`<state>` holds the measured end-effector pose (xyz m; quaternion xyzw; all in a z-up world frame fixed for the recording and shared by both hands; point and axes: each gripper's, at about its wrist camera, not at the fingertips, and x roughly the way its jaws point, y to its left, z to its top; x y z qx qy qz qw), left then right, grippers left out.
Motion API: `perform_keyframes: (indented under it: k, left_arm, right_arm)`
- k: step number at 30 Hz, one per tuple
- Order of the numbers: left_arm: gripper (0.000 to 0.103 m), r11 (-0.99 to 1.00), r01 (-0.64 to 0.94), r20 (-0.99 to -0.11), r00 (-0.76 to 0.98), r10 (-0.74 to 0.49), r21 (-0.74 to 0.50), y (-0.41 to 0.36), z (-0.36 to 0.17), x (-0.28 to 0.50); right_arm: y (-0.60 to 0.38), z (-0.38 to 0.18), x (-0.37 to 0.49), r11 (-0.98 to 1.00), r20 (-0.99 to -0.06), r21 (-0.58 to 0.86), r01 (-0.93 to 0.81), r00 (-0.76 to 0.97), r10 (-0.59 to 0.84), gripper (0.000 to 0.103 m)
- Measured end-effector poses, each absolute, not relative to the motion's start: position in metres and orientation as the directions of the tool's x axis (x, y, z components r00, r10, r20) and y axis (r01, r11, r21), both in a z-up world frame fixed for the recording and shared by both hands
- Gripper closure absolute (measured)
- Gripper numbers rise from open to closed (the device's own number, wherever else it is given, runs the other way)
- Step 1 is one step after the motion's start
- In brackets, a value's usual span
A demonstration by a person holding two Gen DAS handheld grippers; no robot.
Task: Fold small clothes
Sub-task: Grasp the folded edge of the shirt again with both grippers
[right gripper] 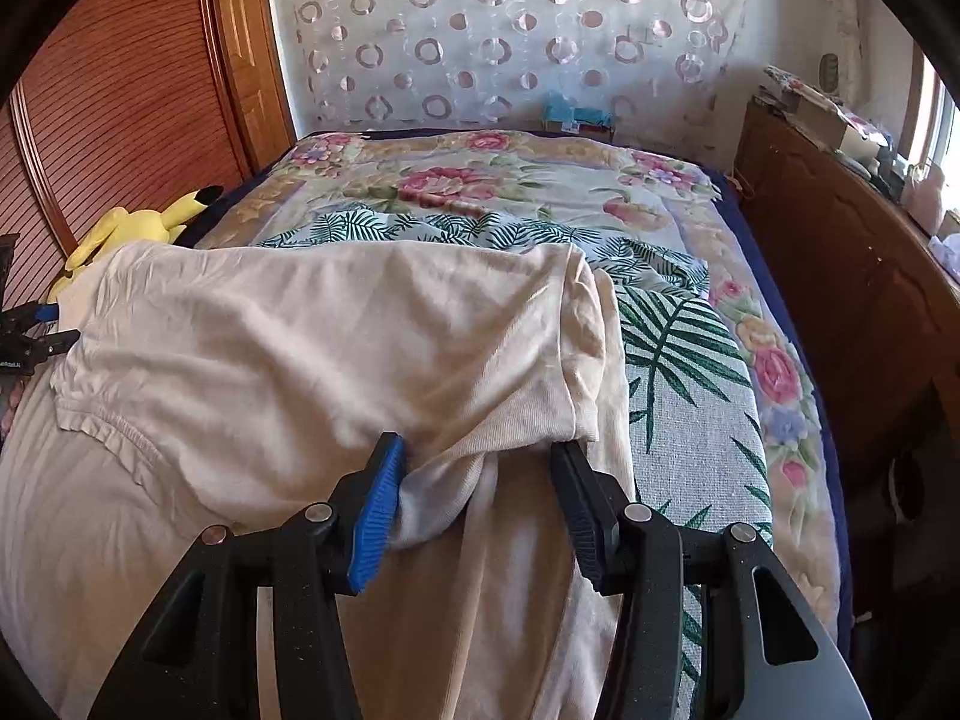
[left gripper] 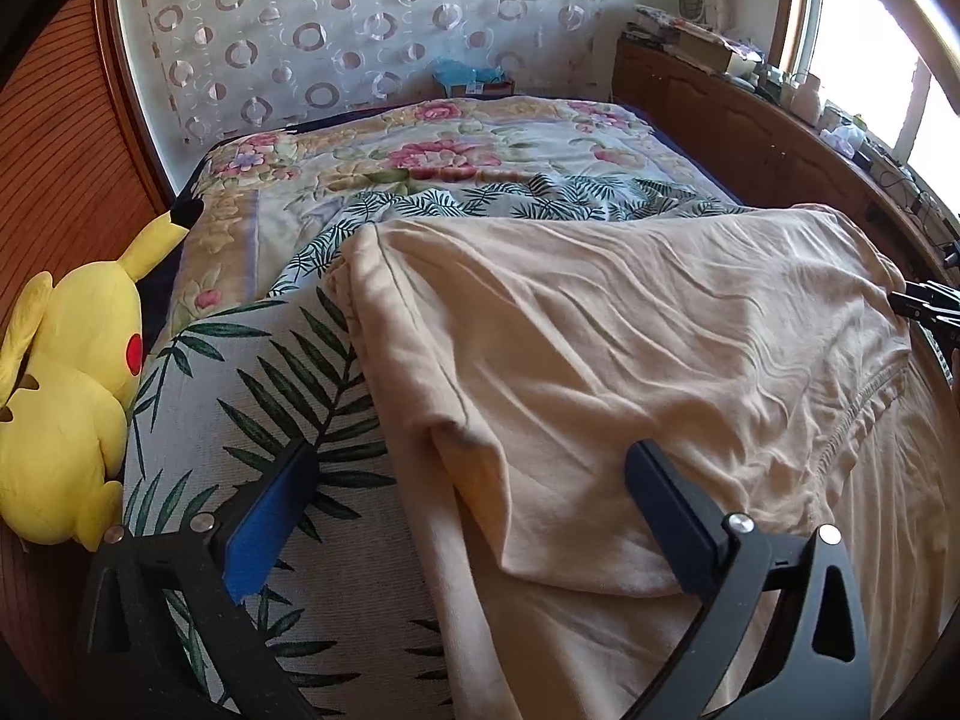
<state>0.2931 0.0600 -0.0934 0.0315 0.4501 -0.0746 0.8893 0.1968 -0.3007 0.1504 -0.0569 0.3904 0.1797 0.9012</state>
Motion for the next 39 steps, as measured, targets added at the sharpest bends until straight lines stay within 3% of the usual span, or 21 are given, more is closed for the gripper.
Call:
perform_keyframes:
  k: [4, 6, 10, 11, 12, 28, 32, 37, 39]
  left_arm:
    - [0.023, 0.983, 0.169, -0.786, 0.598, -0.159, -0.07, 0.066, -0.086, 0.288]
    - [0.046, 0.979, 0.169, -0.771, 0.605, -0.197, -0.117, 0.071, -0.081, 0.284]
    - [0.071, 0.976, 0.163, -0.737, 0.64, -0.216, -0.145, 0.076, -0.068, 0.28]
    - [0.082, 0.974, 0.167, -0.725, 0.65, -0.227, -0.154, 0.076, -0.066, 0.28]
    - [0.085, 0.973, 0.171, -0.7, 0.676, -0.232, -0.158, 0.077, -0.061, 0.278]
    - [0.081, 0.989, 0.142, -0.806, 0.581, -0.114, -0.038, 0.064, -0.079, 0.299]
    - [0.066, 0.992, 0.119, -0.828, 0.56, -0.039, 0.034, 0.06, -0.084, 0.296]
    - [0.066, 0.991, 0.129, -0.806, 0.589, -0.059, 0.022, 0.062, -0.083, 0.288]
    - [0.074, 0.992, 0.128, -0.794, 0.605, -0.063, 0.018, 0.063, -0.08, 0.287]
  right_arm:
    - [-0.292, 0.145, 0.208, 0.929, -0.727, 0.023, -0.369, 0.632, 0.269, 0.051]
    - [-0.287, 0.145, 0.212, 0.929, -0.73, 0.005, -0.369, 0.634, 0.256, 0.051]
    - [-0.286, 0.145, 0.212, 0.929, -0.729, 0.004, -0.37, 0.634, 0.256, 0.05]
    - [-0.284, 0.145, 0.212, 0.929, -0.729, 0.002, -0.37, 0.635, 0.254, 0.05]
    - [-0.287, 0.146, 0.212, 0.929, -0.729, 0.001, -0.37, 0.635, 0.254, 0.05]
    - [-0.289, 0.141, 0.216, 0.928, -0.728, 0.0, -0.373, 0.636, 0.256, 0.05]
    - [-0.291, 0.141, 0.218, 0.927, -0.727, 0.0, -0.375, 0.636, 0.257, 0.05]
    - [-0.291, 0.14, 0.218, 0.927, -0.727, 0.001, -0.375, 0.636, 0.258, 0.05]
    - [-0.291, 0.14, 0.218, 0.927, -0.727, 0.0, -0.375, 0.637, 0.258, 0.05]
